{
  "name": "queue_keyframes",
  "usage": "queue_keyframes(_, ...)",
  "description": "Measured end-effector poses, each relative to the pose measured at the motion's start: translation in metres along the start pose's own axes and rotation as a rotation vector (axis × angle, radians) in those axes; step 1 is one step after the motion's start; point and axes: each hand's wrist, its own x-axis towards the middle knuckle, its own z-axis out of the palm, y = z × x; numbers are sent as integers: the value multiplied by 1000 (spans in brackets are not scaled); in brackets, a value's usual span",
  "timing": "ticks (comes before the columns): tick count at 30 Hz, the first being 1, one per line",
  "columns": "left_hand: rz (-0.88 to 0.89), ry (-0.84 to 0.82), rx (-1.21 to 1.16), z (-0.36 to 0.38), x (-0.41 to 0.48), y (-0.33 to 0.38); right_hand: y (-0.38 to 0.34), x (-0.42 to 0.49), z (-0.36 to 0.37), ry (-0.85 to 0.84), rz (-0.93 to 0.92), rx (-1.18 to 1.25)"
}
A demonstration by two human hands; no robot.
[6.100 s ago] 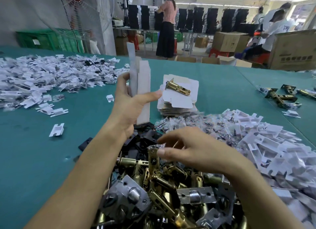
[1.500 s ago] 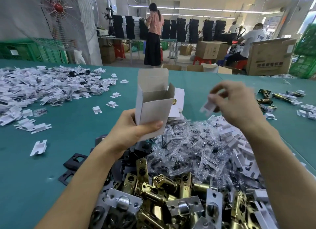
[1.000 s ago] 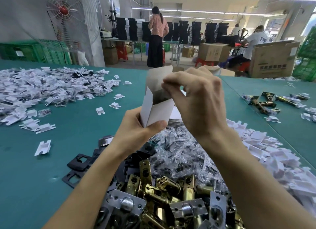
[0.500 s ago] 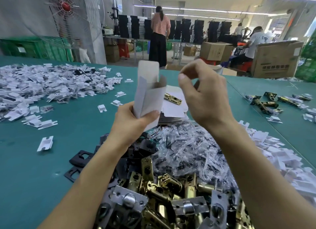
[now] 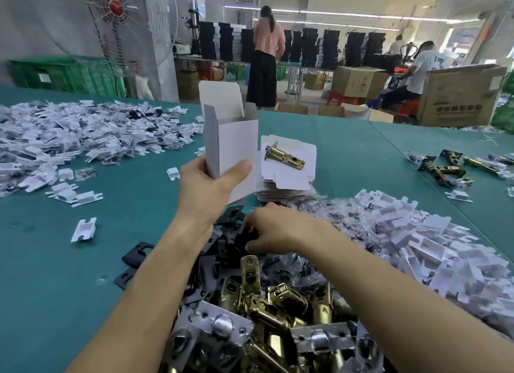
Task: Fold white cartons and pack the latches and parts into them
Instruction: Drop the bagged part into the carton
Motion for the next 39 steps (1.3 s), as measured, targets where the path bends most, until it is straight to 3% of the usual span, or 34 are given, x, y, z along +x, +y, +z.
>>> queue_keyframes(5,4,-24,7,1,-2,0,-2,-1,2,109,-38,-141)
queue_keyframes(12,29,-30,34,4,-4,0,14,-5,-6,137,-39,106)
queue_keyframes(18,48,-81,-61,1,-6,5,26,-21,-19,503,73,342)
queue_keyframes(21,73,-158,-77,-1,-9,6,45,-37,-27,705,231,550)
queue_keyframes(23,108,-259,-42,-2,-12,6,55,-52,-39,832,241,707)
queue_keyframes(26,162,-411,76,0,-16,4,54,-78,-65,1076,7,914)
queue_keyframes(29,173,-476,162,4,-19,1,39,-99,-90,1225,-326,738)
queue_keyframes(31,168,-492,162,6,-20,-1,27,-105,-98,1226,-417,486)
queue_keyframes(34,182,-505,130,5,-19,-2,16,-100,-98,1101,-375,195)
queue_keyframes(39,155,-547,129,4,-21,-2,18,-86,-92,952,-313,283)
